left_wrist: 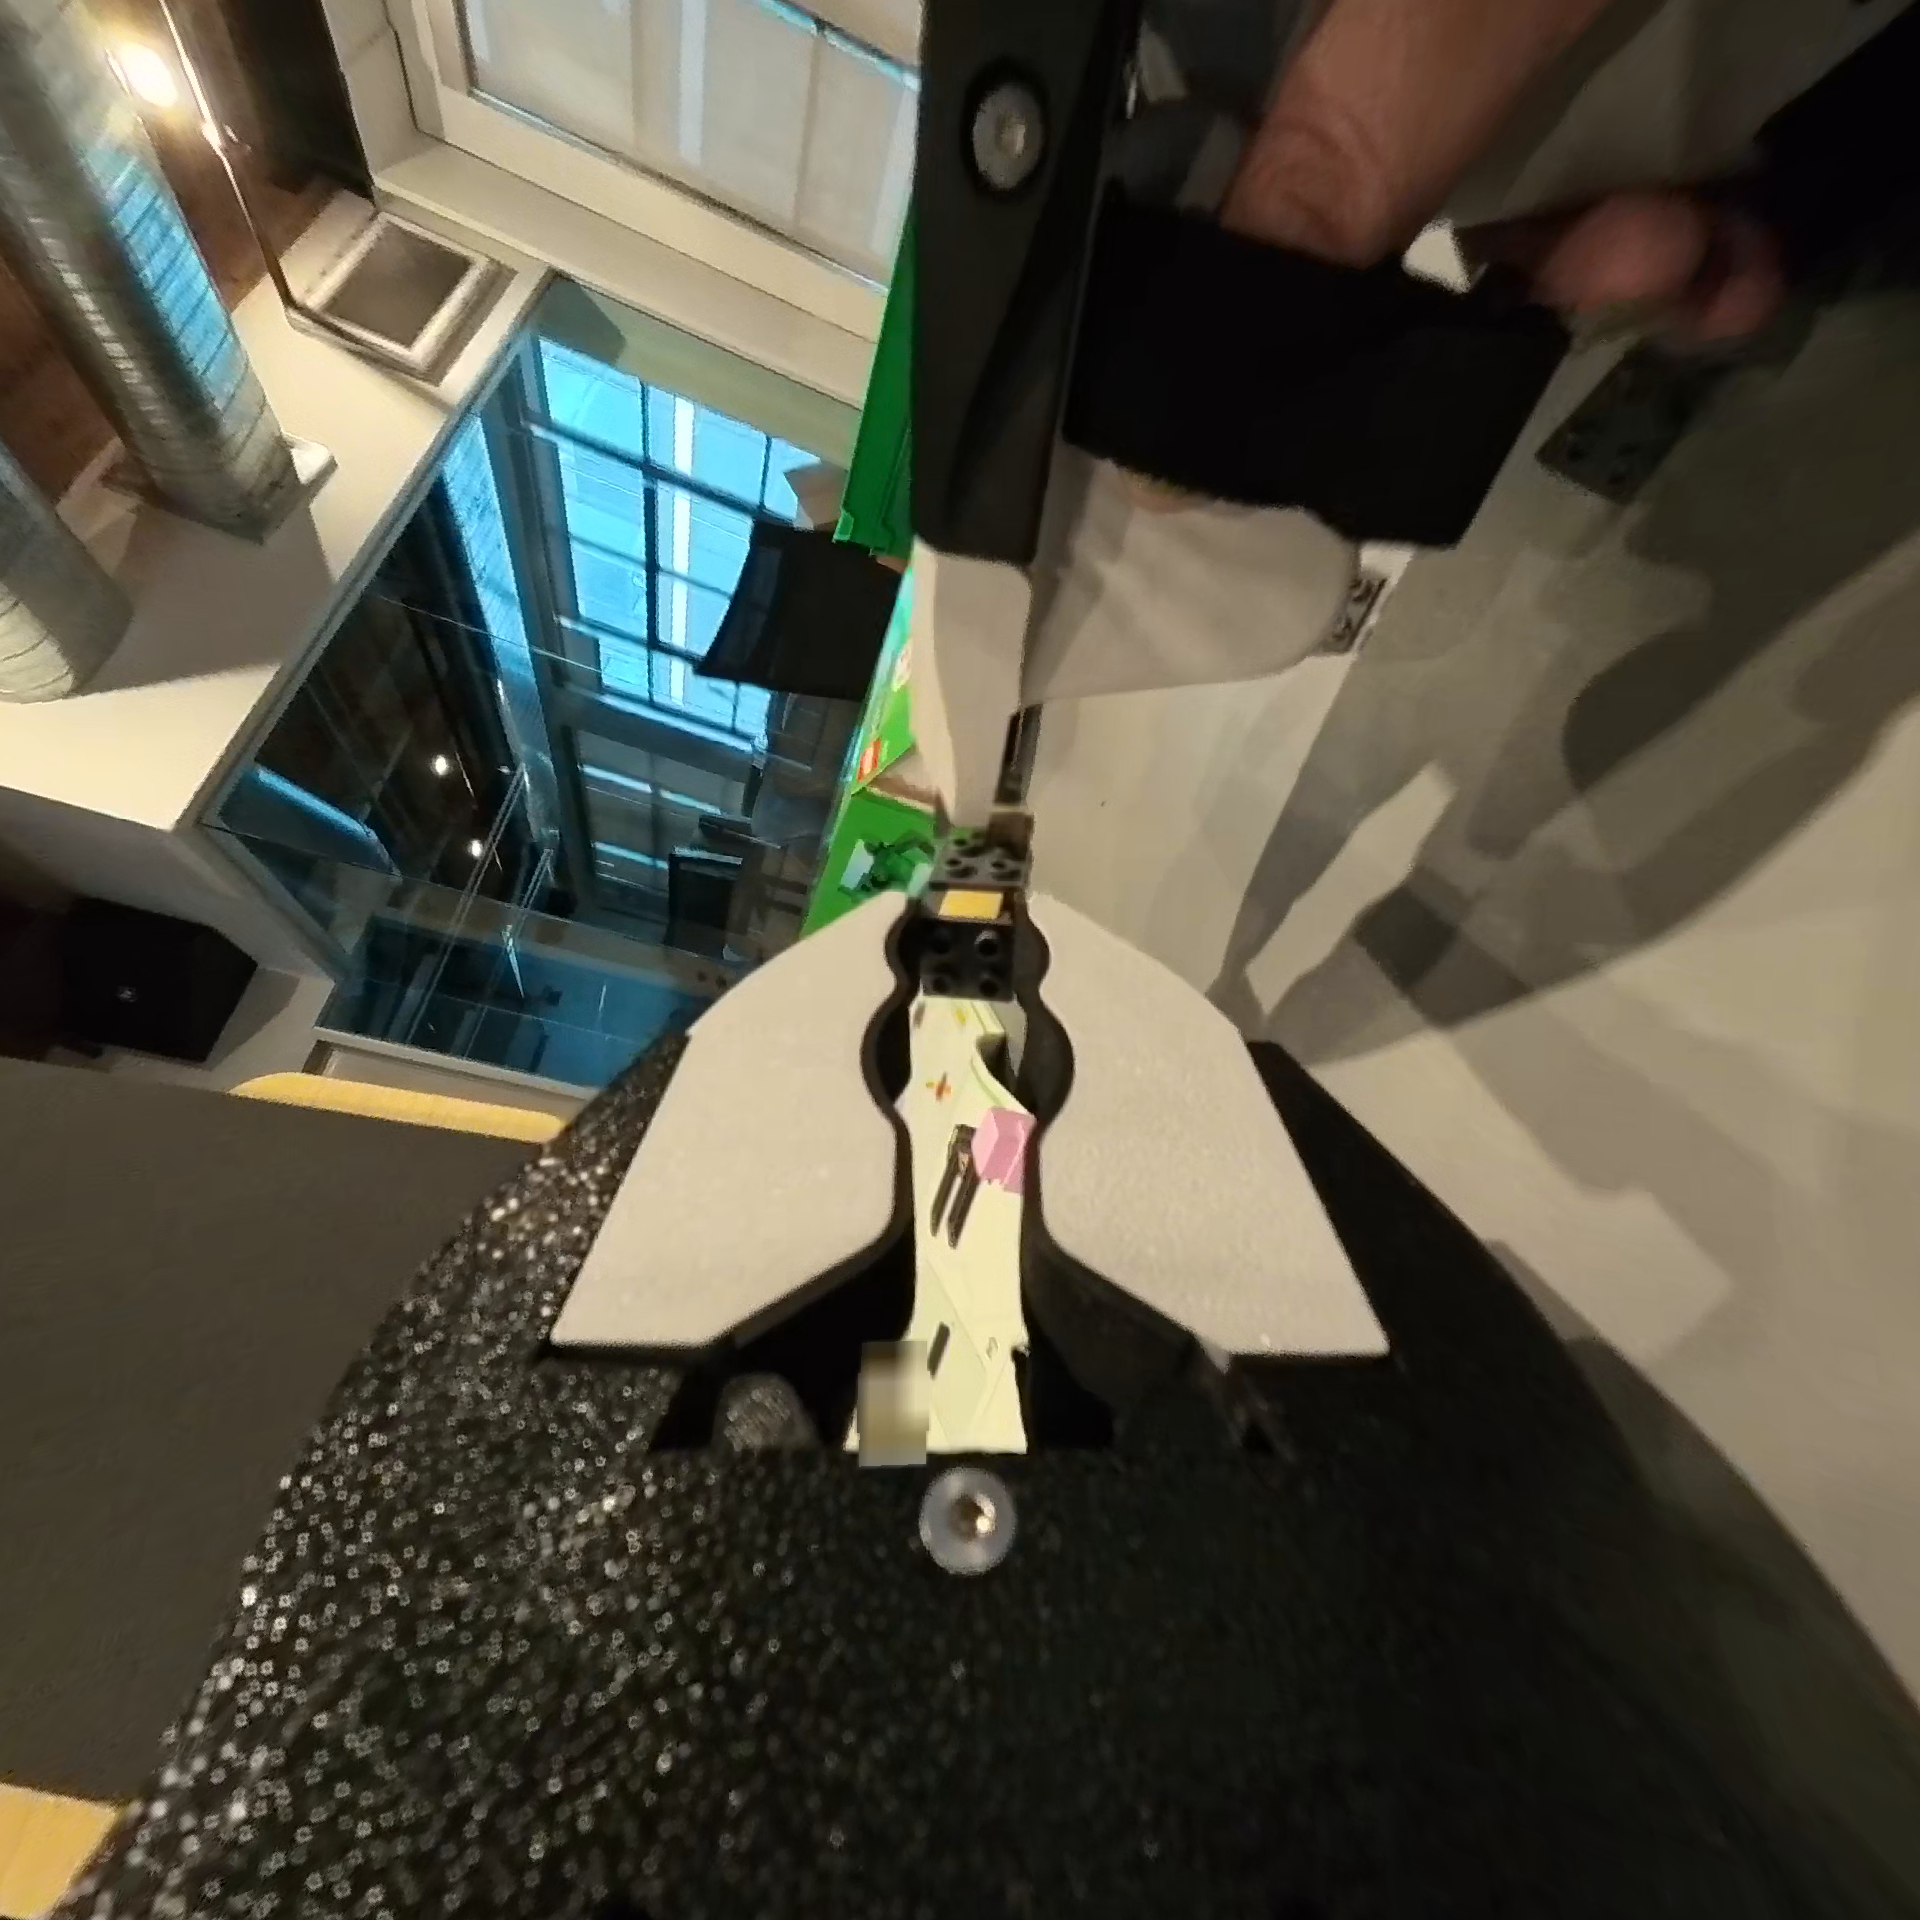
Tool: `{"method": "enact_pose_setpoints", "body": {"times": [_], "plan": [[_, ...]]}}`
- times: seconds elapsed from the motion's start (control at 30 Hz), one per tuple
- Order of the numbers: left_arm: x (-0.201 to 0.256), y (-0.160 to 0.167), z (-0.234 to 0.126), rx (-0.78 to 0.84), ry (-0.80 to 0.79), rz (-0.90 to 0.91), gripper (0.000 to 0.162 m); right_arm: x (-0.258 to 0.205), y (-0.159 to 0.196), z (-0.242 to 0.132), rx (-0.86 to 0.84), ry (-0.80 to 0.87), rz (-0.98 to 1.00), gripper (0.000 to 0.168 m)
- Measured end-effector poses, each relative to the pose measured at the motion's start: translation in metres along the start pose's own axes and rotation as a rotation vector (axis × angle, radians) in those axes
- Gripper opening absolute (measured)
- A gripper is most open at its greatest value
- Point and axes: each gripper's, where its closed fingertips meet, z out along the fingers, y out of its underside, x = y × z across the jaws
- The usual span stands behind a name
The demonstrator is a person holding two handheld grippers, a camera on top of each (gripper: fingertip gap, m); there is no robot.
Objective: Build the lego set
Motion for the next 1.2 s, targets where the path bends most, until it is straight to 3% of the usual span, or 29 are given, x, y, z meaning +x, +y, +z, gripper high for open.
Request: {"method": "enact_pose_setpoints", "body": {"times": [0.13, 0.3, 0.53, 0.7, 0.8, 0.87, 0.97, 1.1, 1.2], "plan": [[-0.002, 0.010, 0.002, -0.052, -0.001, -0.034, 0.016, 0.010, 0.006, -0.006, -0.100, 0.020, -0.074, 0.016], [-0.002, 0.016, 0.003, -0.077, 0.013, -0.088, 0.016, 0.029, 0.044, -0.015, -0.553, -0.046, -0.157, 0.016], [0.000, 0.017, 0.004, -0.076, 0.033, -0.102, 0.016, 0.048, 0.062, -0.012, -0.822, -0.017, -0.132, 0.016], [0.001, 0.017, 0.004, -0.075, 0.042, -0.114, 0.016, 0.049, 0.065, -0.008, -0.861, -0.001, -0.131, 0.017], [0.002, 0.017, 0.004, -0.074, 0.047, -0.114, 0.016, 0.042, 0.064, -0.011, -0.866, -0.047, -0.114, 0.041], [0.002, 0.017, 0.005, -0.074, 0.048, -0.115, 0.016, 0.039, 0.057, -0.016, -0.844, -0.098, -0.154, 0.041], [0.002, 0.017, 0.005, -0.072, 0.050, -0.122, 0.016, 0.042, 0.041, -0.024, -0.799, -0.221, -0.353, 0.035], [0.002, 0.017, 0.005, -0.068, 0.053, -0.148, 0.016, 0.039, 0.040, -0.034, -0.843, -0.541, -0.789, 0.032], [0.000, 0.018, 0.005, -0.067, 0.053, -0.173, 0.016, 0.037, 0.043, -0.033, -0.869, -0.730, -0.995, 0.026]]}}
